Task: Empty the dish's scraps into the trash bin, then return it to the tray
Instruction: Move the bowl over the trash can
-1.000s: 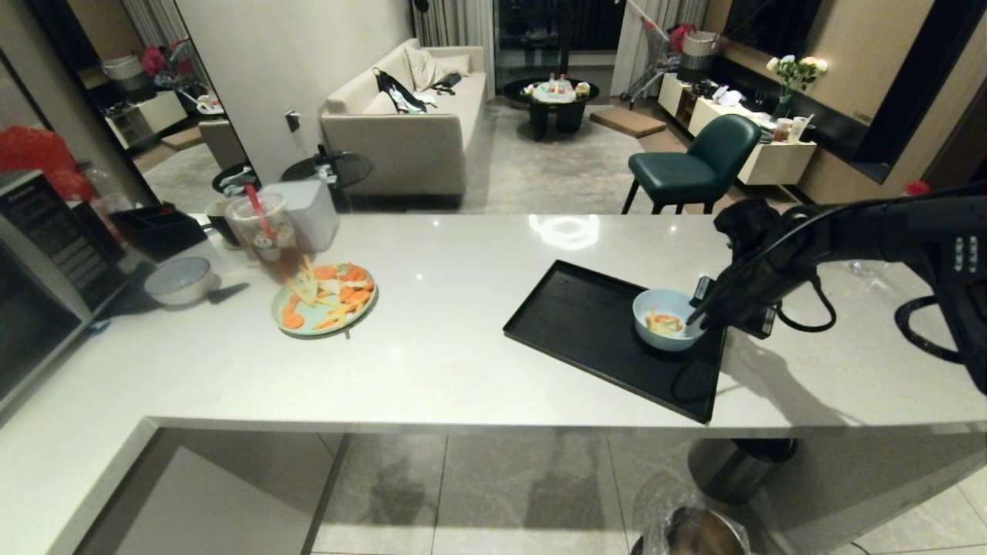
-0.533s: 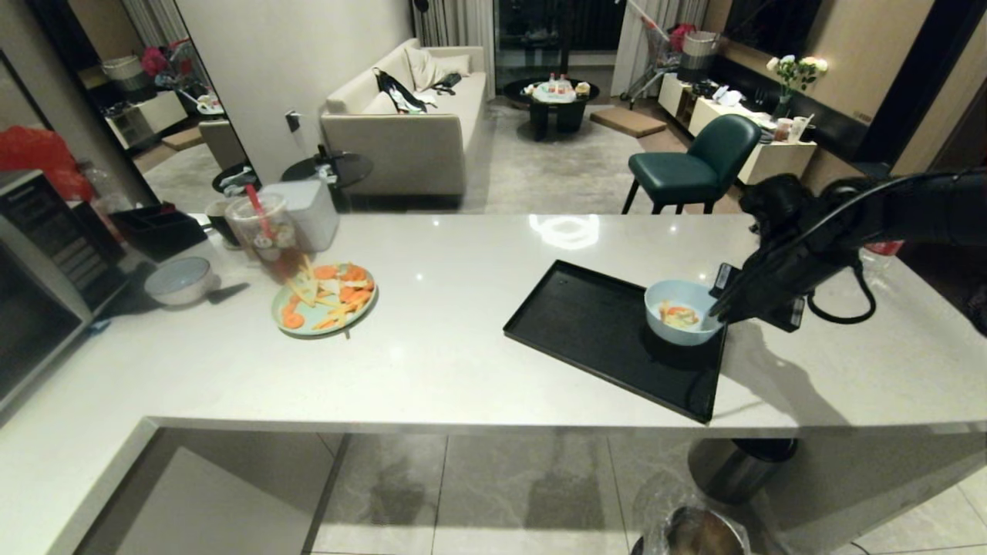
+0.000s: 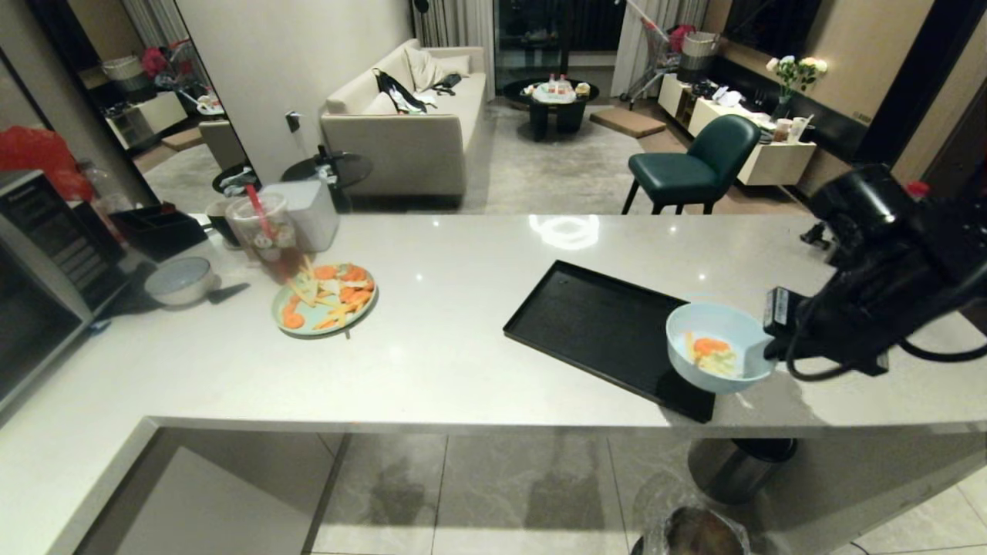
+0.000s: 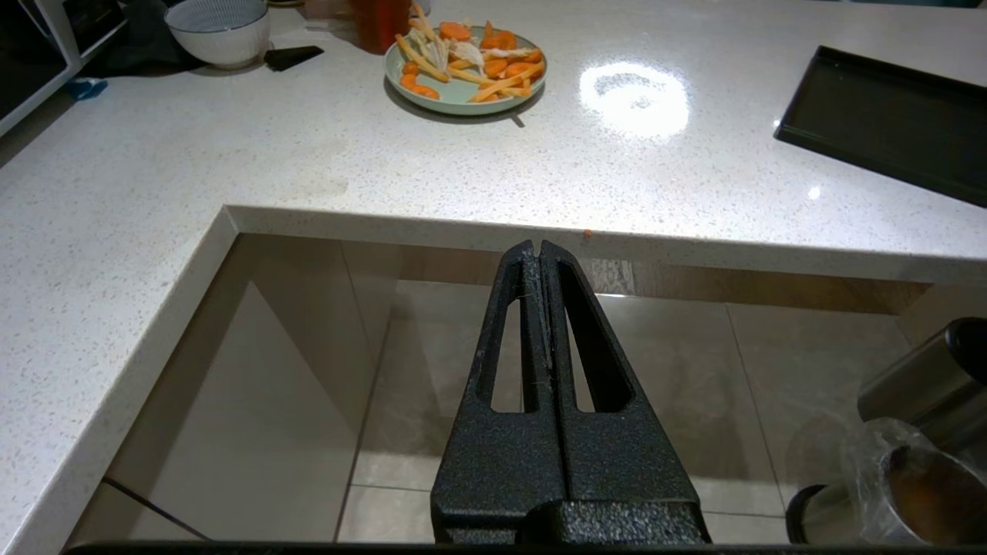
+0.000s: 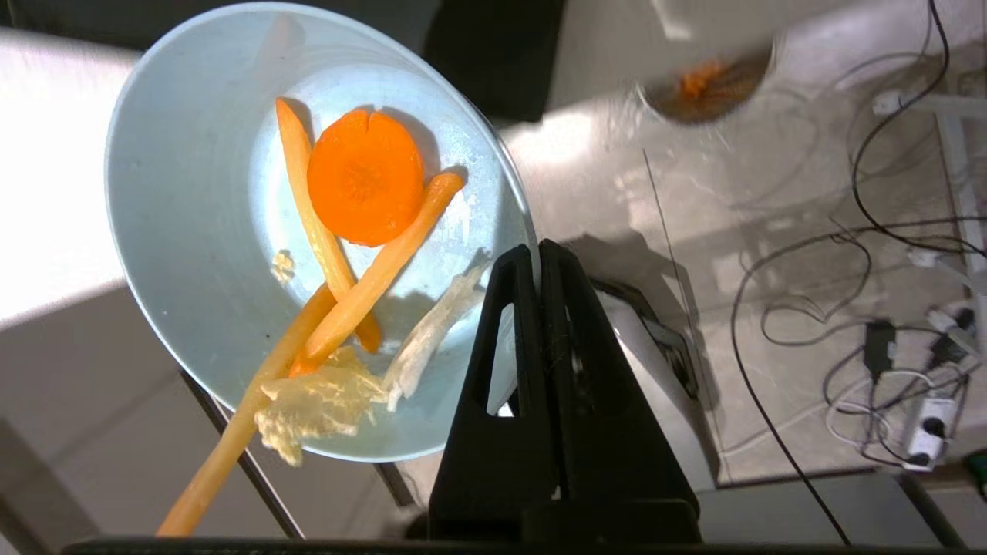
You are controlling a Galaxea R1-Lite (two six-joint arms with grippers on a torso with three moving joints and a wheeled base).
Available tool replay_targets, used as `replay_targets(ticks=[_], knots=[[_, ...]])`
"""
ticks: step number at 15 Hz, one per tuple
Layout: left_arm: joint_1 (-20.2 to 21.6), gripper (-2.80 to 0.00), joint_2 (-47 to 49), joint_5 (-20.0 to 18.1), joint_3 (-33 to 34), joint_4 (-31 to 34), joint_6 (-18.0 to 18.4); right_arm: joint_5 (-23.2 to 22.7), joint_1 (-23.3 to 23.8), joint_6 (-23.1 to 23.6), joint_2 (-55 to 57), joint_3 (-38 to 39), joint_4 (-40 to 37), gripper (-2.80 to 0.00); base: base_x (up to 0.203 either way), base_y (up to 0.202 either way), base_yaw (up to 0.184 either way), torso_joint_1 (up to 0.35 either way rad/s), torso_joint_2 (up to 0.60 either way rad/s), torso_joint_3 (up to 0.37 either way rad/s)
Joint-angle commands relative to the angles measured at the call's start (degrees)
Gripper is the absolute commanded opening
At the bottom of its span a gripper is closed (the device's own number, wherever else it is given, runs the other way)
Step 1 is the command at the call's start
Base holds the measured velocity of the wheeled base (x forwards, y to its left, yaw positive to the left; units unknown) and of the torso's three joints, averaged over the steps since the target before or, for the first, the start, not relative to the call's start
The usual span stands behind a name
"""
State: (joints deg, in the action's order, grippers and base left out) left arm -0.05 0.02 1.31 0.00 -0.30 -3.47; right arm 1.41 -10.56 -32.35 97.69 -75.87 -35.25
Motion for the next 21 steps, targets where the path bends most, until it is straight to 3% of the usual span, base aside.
replay_targets(ticks=[1,7,10,14,21], knots=[[0.0,-2.8,0.1,0.0,0.0,0.0,0.0,0.1,-1.9,0.2,-14.2,10.6,0.2,-2.8,0.0,0.0,0.0,0.0,0.0,0.0],[0.0,-2.8,0.1,0.0,0.0,0.0,0.0,2.9,-4.8,5.1,-40.8,34.2,0.5,-2.8,0.0,0.0,0.0,0.0,0.0,0.0],[0.0,-2.8,0.1,0.0,0.0,0.0,0.0,4.2,-2.1,5.8,-45.5,42.4,0.4,-2.8,0.0,0.0,0.0,0.0,0.0,0.0],[0.0,-2.8,0.1,0.0,0.0,0.0,0.0,4.4,-1.0,5.5,-46.7,47.0,0.0,-2.8,0.0,0.0,0.0,0.0,0.0,0.0],[0.0,-2.8,0.1,0.0,0.0,0.0,0.0,3.9,-0.4,5.1,-45.9,48.3,0.5,-2.8,0.0,0.0,0.0,0.0,0.0,0.0]])
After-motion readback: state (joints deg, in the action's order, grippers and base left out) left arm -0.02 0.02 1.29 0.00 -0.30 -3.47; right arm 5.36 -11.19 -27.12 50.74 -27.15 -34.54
